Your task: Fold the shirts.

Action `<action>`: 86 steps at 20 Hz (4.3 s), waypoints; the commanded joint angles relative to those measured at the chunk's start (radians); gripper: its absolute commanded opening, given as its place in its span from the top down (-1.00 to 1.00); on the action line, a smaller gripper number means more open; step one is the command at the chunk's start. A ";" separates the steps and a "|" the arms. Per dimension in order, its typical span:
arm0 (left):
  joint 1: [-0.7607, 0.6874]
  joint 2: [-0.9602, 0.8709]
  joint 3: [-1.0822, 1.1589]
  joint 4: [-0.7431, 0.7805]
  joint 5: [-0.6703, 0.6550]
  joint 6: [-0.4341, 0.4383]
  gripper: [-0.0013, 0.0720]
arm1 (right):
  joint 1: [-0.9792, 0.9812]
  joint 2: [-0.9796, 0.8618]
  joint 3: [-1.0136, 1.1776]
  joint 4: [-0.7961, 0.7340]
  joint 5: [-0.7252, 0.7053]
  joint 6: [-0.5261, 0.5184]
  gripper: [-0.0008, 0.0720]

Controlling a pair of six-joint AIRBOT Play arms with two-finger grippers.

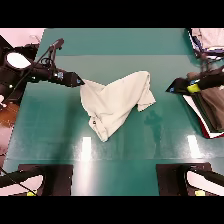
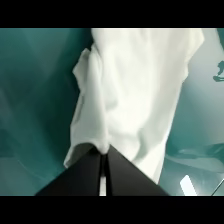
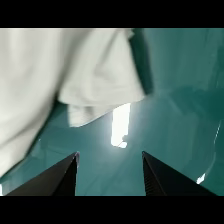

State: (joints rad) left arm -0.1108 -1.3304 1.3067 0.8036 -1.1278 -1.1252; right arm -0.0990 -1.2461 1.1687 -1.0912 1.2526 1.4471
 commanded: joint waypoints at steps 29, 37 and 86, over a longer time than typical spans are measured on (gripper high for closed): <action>0.010 0.432 0.661 0.374 -0.062 -0.079 0.90 | -0.280 0.523 0.214 0.138 -0.175 -0.138 0.94; 0.010 0.446 0.808 0.379 -0.053 -0.102 0.90 | -0.430 0.483 0.562 0.122 0.034 -0.077 0.94; 0.379 0.164 -0.679 0.132 -0.026 -0.061 -0.18 | -0.026 0.357 -0.229 0.002 0.040 -0.008 0.13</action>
State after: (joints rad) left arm 0.2672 -1.1713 0.6746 0.9680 -1.2015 -1.1938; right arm -0.1238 -0.8959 0.9440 -1.0924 1.2900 1.4380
